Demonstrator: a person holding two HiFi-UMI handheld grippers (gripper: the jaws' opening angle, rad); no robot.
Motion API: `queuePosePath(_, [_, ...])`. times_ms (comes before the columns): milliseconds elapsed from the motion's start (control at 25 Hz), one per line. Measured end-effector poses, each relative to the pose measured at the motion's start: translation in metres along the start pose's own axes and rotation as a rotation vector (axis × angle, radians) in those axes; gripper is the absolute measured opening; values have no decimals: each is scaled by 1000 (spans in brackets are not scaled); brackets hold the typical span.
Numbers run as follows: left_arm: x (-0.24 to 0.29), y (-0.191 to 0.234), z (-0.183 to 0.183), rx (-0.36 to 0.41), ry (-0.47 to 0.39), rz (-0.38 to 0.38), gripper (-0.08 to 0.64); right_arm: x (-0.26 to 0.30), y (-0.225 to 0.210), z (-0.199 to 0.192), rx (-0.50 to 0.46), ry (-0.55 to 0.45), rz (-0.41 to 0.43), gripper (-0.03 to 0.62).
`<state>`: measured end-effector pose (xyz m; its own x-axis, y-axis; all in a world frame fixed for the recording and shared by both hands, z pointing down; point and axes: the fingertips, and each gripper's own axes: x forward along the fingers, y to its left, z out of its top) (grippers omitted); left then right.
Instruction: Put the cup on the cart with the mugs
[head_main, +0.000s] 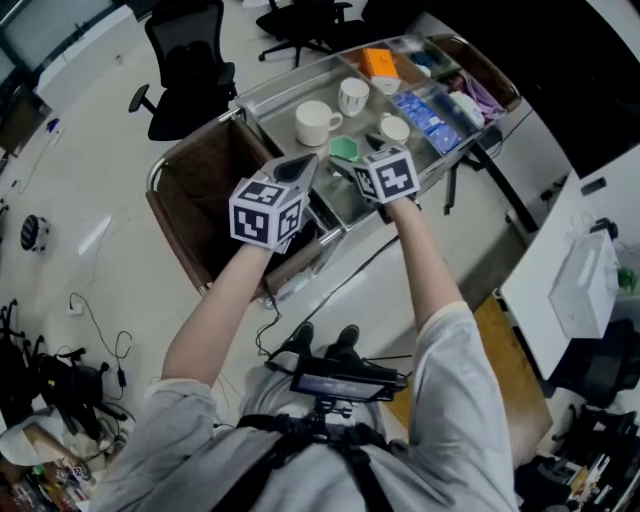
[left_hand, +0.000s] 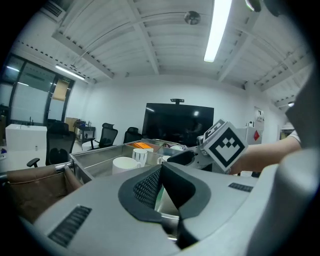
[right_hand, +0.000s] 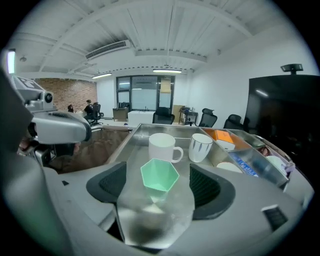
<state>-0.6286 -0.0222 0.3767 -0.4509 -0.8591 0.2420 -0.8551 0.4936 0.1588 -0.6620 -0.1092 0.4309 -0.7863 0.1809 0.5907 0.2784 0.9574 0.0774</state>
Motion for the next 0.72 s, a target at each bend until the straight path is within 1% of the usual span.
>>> queuePosePath(120, [-2,-11,-1,22,-5,-15,6,-28,1,9,53,-87,-20,400])
queuePosePath(200, [-5,-20,-3,34,-7,-24,5,-49,4,9,71,-131,-33,392])
queuePosePath(280, [-10,-30,-7,52,-7,-24,6,-72,5,6,78,-171,-49,295])
queuePosePath(400, [-23,-45,-10,79,-16,-13,5,-111,5,-2,105,-243,-85,111])
queuePosePath(480, [-36,-56,-14,94,-24,-1,6,-138,6,-12,134,-288,-114,13])
queuePosePath(560, [-50,-68,-21,107,-28,14,6,-161,11,-28,156,-312,-130,2])
queuePosePath(720, [-80,-98,-39,135,-26,34,5,-200,25,-75,193,-305,-149,2])
